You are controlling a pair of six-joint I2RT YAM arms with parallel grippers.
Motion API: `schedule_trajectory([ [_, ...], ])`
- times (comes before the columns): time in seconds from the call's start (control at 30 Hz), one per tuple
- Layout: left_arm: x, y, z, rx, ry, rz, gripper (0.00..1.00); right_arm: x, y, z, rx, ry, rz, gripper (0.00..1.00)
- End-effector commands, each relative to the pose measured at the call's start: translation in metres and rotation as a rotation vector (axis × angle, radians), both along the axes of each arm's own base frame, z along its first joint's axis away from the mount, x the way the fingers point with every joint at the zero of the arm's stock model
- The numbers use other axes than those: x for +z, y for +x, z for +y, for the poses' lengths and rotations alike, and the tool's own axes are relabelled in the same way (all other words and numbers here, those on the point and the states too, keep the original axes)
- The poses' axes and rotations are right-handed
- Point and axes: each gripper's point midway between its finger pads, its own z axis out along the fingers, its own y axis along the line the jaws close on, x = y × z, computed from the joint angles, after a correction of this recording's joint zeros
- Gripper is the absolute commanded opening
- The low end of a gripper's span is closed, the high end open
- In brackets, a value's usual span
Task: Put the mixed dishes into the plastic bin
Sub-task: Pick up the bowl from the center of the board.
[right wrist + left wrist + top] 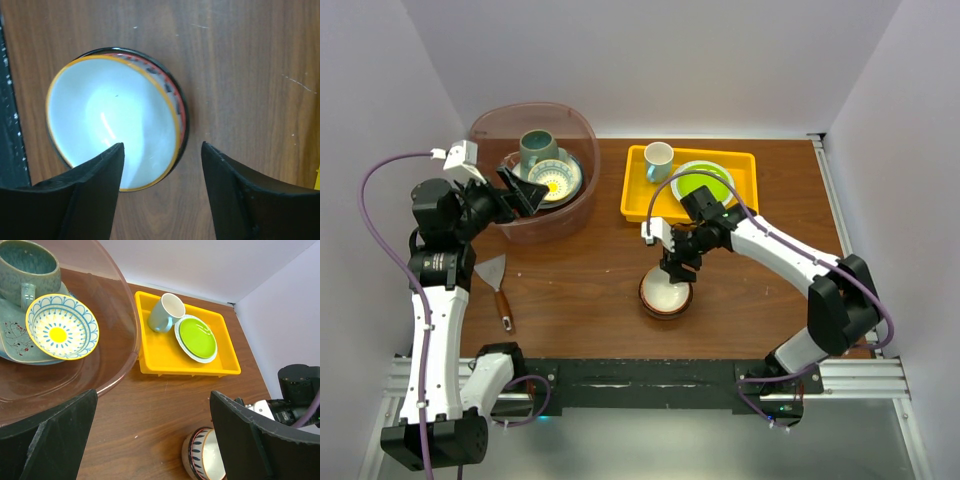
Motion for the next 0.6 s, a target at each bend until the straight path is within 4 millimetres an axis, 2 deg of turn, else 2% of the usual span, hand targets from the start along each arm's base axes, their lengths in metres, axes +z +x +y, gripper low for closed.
schedule_trajectory([
  [0.0,0.0049,-0.0027,-0.0060,-0.036,0.005,-0.026,1.00,0.0109,0.0318,0.0152,-0.094,0.043,-0.077,0.59],
  [0.17,0.0028,-0.0035,-0.0057,-0.034,0.003,-0.023,1.00,0.0054,0.0333,0.0155,-0.105,0.033,-0.106,0.46],
  [0.4,0.0003,-0.0041,-0.0066,-0.038,0.002,-0.020,1.00,0.0035,0.0325,0.0136,-0.117,0.028,-0.132,0.17],
  [0.47,-0.0004,-0.0040,-0.0061,-0.037,0.003,-0.019,1.00,0.0054,0.0313,0.0134,-0.114,0.032,-0.133,0.07],
  [0.57,-0.0006,-0.0049,-0.0067,-0.039,0.003,-0.019,1.00,0.0127,0.0302,0.0132,-0.113,0.044,-0.144,0.00],
])
